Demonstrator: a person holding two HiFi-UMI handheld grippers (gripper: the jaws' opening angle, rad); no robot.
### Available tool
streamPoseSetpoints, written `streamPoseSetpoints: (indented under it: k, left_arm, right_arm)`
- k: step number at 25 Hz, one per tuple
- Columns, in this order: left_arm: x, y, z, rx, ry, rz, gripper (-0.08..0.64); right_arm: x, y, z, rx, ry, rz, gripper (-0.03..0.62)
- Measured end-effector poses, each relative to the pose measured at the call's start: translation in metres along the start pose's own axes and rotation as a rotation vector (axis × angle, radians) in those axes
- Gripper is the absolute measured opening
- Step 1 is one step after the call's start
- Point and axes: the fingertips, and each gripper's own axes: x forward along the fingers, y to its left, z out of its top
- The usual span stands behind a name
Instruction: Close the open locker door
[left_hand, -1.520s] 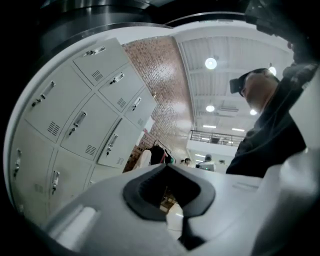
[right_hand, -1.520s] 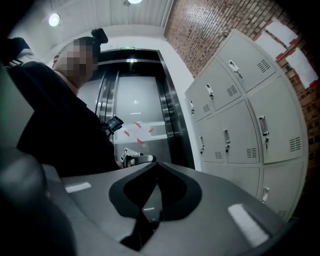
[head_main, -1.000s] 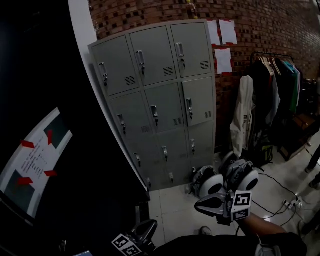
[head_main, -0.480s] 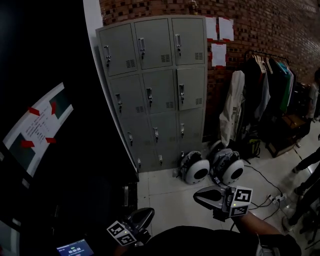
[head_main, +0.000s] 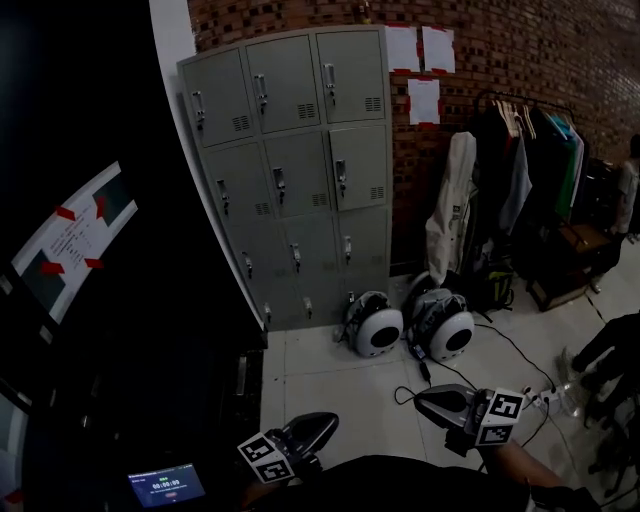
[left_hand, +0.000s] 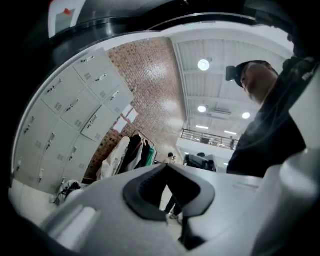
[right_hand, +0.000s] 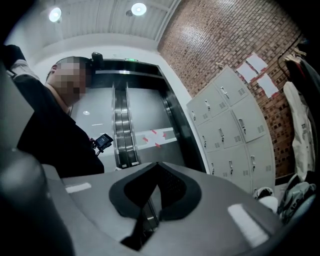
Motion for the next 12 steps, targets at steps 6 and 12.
streamPoseSetpoints:
  k: [6,12]
  left_arm:
    - [-0.007,-0.007,0.013,0.036,-0.011,0.002,0.003]
    - [-0.04,-0.004,0.026,0.042,-0.003,0.019,0.003]
  right_arm:
    - [0.009,0.013,0.008,-0.05,-0.008,0.034,0.005]
    - [0.033,0.033,-0.002,-0.03,-0.009,0.042,0.005]
